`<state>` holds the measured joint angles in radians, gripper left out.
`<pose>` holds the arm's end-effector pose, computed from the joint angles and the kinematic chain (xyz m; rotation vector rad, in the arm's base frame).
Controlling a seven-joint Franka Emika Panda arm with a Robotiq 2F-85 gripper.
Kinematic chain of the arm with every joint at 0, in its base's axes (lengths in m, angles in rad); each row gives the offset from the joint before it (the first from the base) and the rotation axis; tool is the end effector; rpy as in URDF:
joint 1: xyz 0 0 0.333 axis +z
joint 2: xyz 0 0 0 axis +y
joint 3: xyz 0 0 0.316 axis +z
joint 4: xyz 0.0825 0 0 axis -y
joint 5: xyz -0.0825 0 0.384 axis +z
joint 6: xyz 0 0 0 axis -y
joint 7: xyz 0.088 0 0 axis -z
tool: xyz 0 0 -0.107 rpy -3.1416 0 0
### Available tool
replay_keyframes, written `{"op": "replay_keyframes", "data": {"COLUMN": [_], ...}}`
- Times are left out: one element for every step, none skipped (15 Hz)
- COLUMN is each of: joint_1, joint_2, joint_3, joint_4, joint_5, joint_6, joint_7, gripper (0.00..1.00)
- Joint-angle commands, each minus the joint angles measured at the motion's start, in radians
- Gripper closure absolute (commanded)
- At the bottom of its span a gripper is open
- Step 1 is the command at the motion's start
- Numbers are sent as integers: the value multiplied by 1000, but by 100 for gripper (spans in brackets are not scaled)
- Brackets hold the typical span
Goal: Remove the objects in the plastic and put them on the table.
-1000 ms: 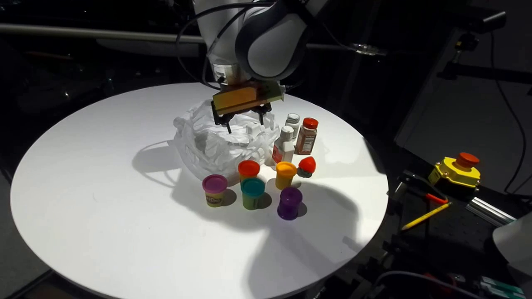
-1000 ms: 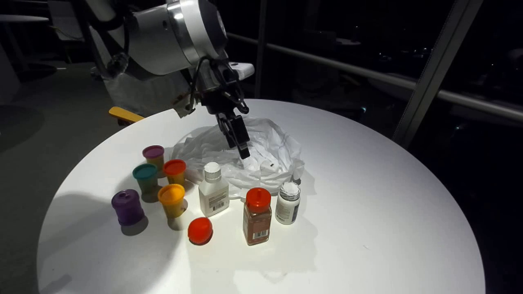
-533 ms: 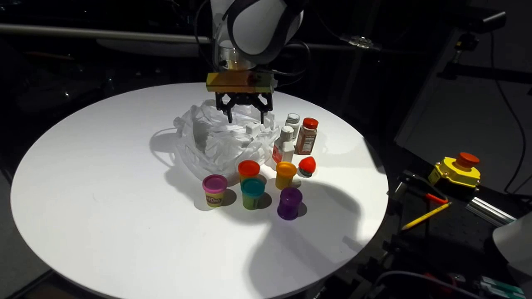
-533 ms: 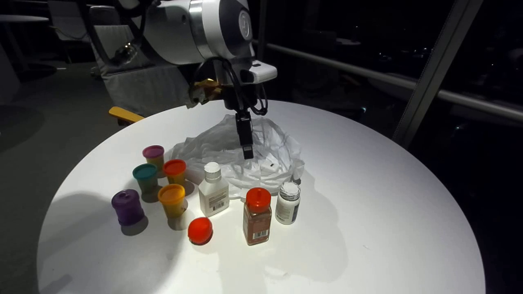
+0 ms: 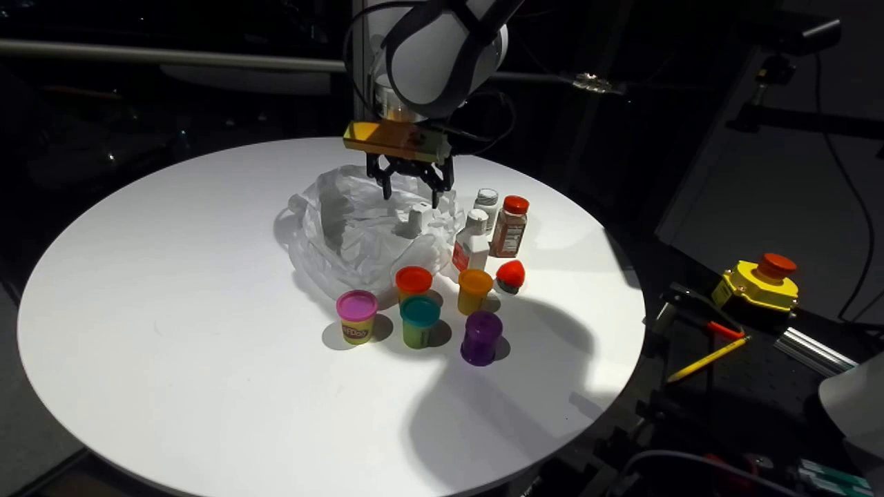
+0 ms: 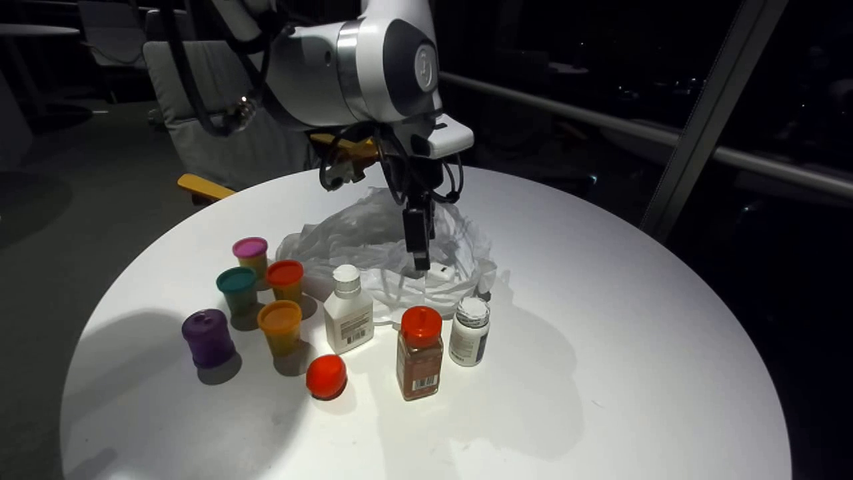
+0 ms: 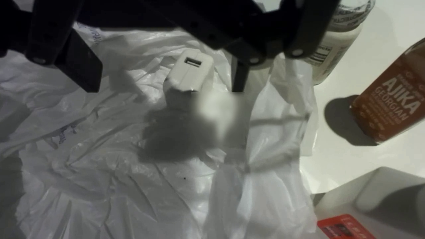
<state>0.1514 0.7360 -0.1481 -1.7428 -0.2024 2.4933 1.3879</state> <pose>0.6651 0.0112 0.1585 2.4659 -1.6597 0.2311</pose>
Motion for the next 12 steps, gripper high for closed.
{"op": "replay_keyframes", "data": {"joint_1": [21, 23, 27, 31, 34, 38, 38, 39, 37, 35, 30, 28], "joint_2": [57, 64, 67, 73, 73, 76, 74, 75, 74, 74, 74, 74], "joint_3": [-28, -32, -39, -45, -52, -60, -64, -69, -70, -70, -66, -63], "joint_4": [52, 55, 52, 55, 50, 49, 44, 42, 39, 37, 34, 32], "joint_5": [26, 25, 23, 22, 20, 17, 19, 20, 23, 24, 28, 30], "joint_6": [42, 50, 62, 69, 80, 84, 90, 95, 96, 99, 102, 104], "joint_7": [30, 37, 47, 57, 65, 75, 80, 85, 87, 90, 86, 85], "gripper": [0, 0, 0, 0, 0, 0, 0, 8, 27, 33, 41, 51]}}
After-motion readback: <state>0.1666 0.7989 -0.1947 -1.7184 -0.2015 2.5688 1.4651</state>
